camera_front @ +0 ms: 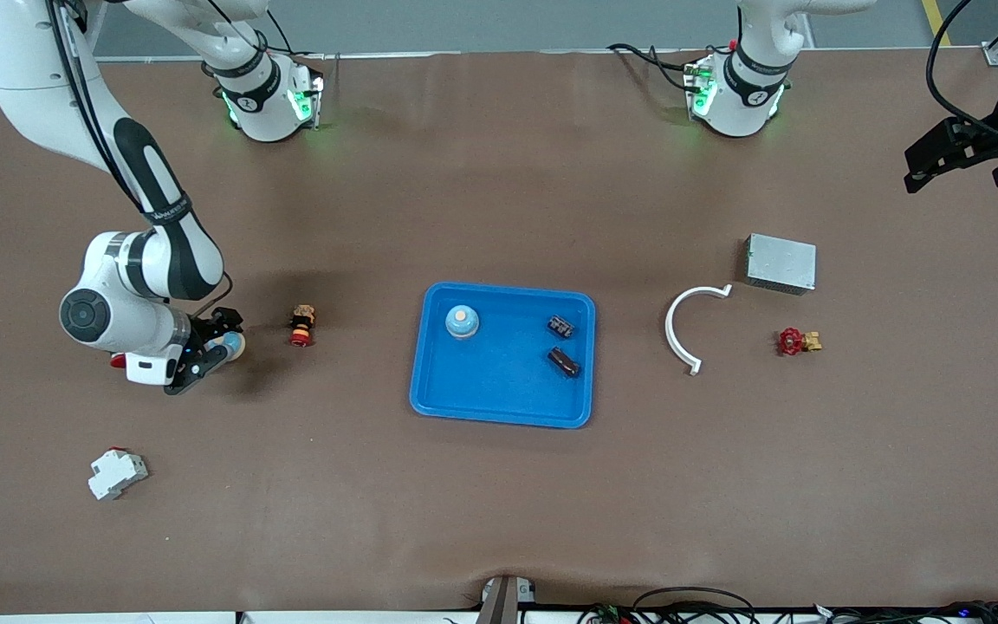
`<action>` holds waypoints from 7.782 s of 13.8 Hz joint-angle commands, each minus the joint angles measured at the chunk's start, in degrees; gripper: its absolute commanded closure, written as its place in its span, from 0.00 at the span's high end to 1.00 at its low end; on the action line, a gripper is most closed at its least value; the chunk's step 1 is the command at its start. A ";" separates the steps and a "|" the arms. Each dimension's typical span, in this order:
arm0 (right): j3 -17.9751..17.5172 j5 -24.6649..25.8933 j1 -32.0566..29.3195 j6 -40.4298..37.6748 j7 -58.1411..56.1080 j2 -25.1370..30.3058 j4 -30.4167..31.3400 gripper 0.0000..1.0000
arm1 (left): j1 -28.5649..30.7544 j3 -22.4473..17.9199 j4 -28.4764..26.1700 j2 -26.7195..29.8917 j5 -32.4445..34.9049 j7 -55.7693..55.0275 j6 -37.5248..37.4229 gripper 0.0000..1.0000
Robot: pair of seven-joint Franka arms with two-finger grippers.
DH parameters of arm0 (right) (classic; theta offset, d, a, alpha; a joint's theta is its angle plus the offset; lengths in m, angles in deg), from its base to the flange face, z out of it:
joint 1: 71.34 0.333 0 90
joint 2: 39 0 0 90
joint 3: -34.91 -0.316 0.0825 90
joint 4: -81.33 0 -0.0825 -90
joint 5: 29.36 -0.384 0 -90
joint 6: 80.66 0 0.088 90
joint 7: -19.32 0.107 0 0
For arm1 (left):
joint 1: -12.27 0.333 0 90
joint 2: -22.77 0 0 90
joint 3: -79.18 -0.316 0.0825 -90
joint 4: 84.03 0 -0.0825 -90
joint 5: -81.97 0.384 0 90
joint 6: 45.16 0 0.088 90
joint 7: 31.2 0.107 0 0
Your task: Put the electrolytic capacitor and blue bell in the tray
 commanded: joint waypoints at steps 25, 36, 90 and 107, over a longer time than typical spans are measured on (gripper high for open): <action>-0.61 -0.06 5.01 -12.59 13.81 5.36 -1.70 0.09 | 0.17 0.06 0.19 0.09 -2.78 0.49 0.80 1.00; -0.69 -4.79 24.98 -27.03 56.91 4.51 -19.79 0.07 | 0.61 0.06 -0.08 0.36 -2.78 0.58 0.62 1.00; -1.13 -11.66 35.00 -30.35 81.28 -1.68 -34.24 1.00 | 0.96 -0.47 0.63 1.67 -2.43 -0.47 -0.78 1.00; -12.99 -6.14 10.23 -45.48 64.41 26.11 -17.00 1.00 | 1.93 -0.91 0.98 2.38 -2.87 -0.38 -3.77 1.00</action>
